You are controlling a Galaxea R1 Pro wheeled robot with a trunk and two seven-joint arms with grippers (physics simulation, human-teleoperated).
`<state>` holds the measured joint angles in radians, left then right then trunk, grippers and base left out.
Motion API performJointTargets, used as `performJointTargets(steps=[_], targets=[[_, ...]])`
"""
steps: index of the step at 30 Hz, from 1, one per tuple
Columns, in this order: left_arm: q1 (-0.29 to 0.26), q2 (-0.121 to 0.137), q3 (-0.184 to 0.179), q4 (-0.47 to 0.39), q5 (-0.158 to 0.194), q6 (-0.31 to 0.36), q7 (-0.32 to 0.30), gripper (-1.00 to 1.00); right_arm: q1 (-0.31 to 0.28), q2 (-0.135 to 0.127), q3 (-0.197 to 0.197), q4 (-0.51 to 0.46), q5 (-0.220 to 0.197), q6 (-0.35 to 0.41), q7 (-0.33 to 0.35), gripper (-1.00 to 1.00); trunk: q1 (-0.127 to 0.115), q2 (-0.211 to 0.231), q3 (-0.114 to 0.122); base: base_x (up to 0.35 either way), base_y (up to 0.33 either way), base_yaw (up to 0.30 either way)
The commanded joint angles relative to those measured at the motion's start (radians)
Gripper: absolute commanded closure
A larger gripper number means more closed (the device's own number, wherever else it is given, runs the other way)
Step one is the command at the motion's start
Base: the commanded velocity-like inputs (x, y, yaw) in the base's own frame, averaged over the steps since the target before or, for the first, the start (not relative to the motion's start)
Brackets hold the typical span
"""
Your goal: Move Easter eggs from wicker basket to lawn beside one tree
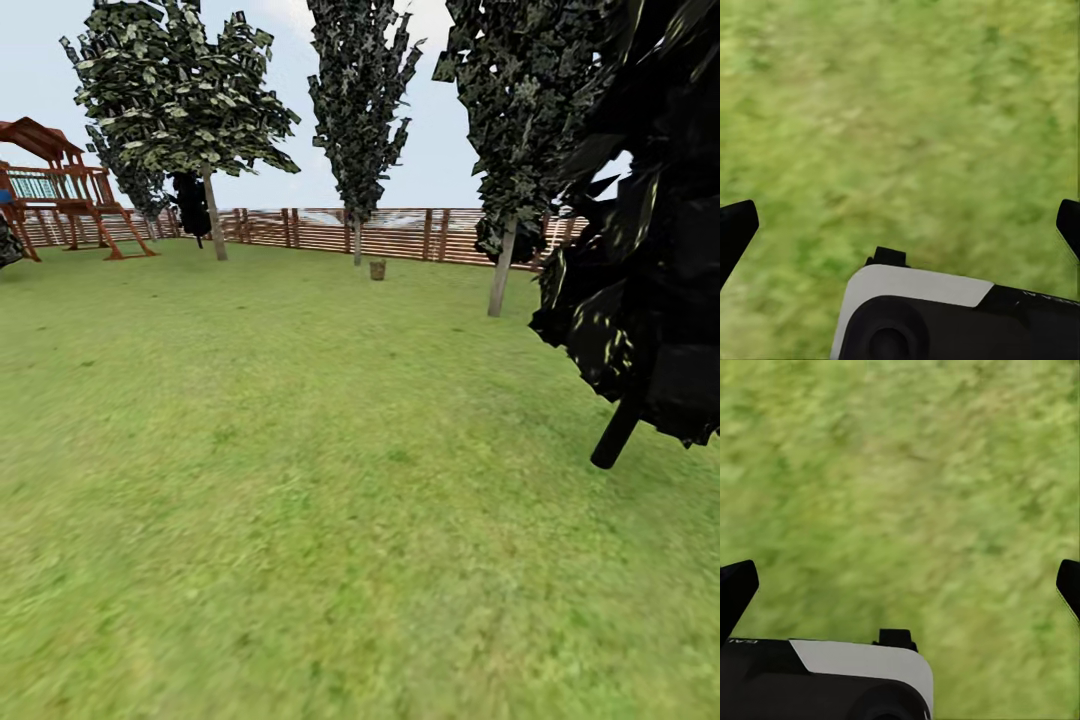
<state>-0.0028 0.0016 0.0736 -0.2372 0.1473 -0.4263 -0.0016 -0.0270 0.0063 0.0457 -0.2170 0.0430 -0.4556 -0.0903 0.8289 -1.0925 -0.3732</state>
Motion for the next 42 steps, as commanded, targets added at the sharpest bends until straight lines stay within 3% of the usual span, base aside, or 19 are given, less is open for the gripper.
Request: performJointTargets(steps=[1,30,33,38,42], targets=[[0.000,0.000,0.000,0.000,0.005,-0.002,0.000,-1.00,-0.001,0.000,0.004,0.001,0.005,-0.002,-0.009,-1.00,0.001,-0.001,-0.001,0.332,-0.022,0.009],[0.000,0.000,0.000,0.000,0.005,0.003,0.000,-1.00,-0.001,-0.002,0.003,0.001,0.005,-0.002,-0.009,-1.00,0.001,-0.001,-0.001,0.332,-0.002,0.001],[0.000,-0.001,0.000,0.000,0.005,0.021,0.000,-1.00,-0.001,-0.002,0.003,0.001,0.005,-0.002,-0.009,-1.00,0.001,-0.001,-0.001,0.332,-0.043,0.000],[0.000,-0.003,-0.001,-0.001,0.002,0.107,0.000,-1.00,-0.001,-0.002,0.003,0.001,0.005,-0.002,-0.009,-1.00,0.001,-0.001,-0.001,0.332,-0.075,0.000],[0.000,-0.004,-0.002,-0.001,0.002,0.120,0.000,-1.00,-0.001,-0.002,0.003,0.001,0.005,-0.002,-0.009,-1.00,0.001,-0.001,-0.001,0.332,-0.095,0.000]])
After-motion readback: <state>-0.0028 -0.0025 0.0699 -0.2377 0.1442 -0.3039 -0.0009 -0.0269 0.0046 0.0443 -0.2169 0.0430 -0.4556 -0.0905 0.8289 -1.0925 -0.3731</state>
